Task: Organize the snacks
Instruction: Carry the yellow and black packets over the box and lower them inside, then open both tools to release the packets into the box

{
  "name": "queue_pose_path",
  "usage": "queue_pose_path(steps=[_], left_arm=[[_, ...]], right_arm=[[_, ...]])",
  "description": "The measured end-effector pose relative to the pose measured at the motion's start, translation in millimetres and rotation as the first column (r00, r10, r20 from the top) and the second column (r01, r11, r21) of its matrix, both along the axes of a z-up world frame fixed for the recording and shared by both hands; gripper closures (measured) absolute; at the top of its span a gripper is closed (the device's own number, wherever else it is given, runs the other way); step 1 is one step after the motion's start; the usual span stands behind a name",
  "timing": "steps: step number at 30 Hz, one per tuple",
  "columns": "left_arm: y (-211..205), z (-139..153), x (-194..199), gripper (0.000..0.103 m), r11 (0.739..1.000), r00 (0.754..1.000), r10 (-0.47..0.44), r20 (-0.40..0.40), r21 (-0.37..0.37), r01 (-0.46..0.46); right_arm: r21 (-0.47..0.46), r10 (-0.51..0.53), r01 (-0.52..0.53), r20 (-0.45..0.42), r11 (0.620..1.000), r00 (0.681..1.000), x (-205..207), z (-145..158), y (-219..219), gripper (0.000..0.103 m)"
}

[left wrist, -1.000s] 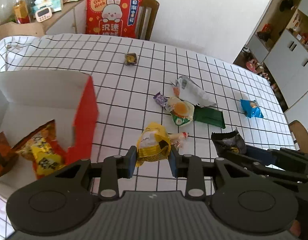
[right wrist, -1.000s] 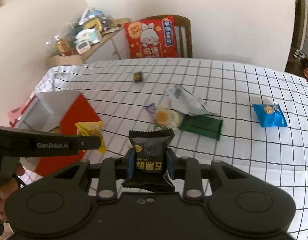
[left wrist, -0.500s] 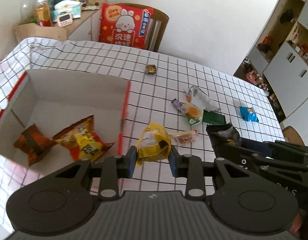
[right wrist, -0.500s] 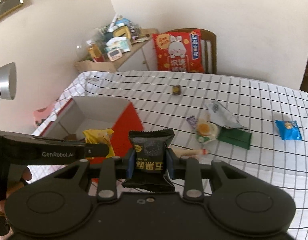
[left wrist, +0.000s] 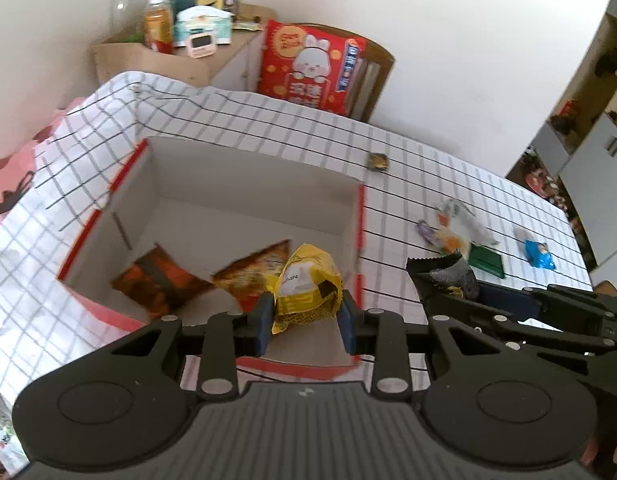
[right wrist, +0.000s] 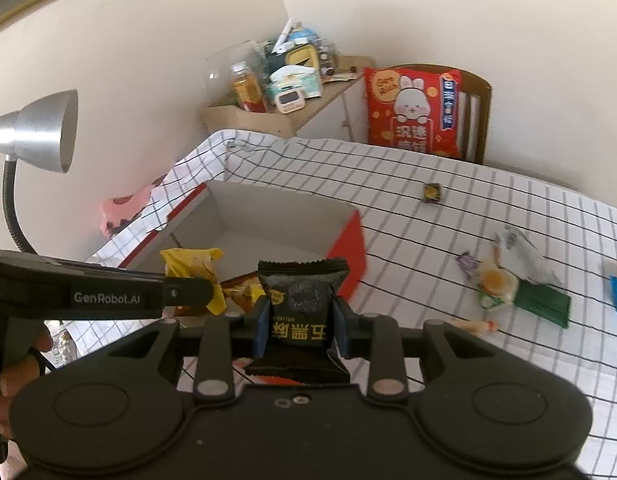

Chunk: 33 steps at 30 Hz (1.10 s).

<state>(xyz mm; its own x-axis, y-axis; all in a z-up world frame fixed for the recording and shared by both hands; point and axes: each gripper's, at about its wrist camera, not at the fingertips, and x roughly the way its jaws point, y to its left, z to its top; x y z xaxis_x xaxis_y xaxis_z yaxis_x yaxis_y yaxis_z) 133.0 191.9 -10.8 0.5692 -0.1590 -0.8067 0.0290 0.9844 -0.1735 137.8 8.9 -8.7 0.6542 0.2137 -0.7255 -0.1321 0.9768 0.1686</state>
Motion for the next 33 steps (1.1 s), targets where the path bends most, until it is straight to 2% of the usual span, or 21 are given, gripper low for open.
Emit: queue_pose_path(steps=[10,20,27,33], left_arm=[[48,-10,20,0.071,0.995,0.997,0.082,-0.013,0.052,-0.082],[93,-37,56,0.071,0.981,0.982,0.179,-0.063,0.094,-0.172],[102,-60,84,0.071,0.977,0.975,0.197,-0.103,0.106,-0.187],[98,-75,101,0.071,0.977,0.974,0.181,-0.134,0.134,-0.163]], right_arm=[[-0.023,0.032,-0.032,-0.03,0.999,0.999,36,-20,43,0.072],[-0.095,0.032,-0.039,-0.074,0.995,0.997,71,-52,73,0.072],[-0.151,0.036,-0.054,-0.12,0.987,0.992,96,-77,82,0.072],[-0.177,0.049,-0.076,-0.153,0.981,0.987,109,-91,87,0.072]])
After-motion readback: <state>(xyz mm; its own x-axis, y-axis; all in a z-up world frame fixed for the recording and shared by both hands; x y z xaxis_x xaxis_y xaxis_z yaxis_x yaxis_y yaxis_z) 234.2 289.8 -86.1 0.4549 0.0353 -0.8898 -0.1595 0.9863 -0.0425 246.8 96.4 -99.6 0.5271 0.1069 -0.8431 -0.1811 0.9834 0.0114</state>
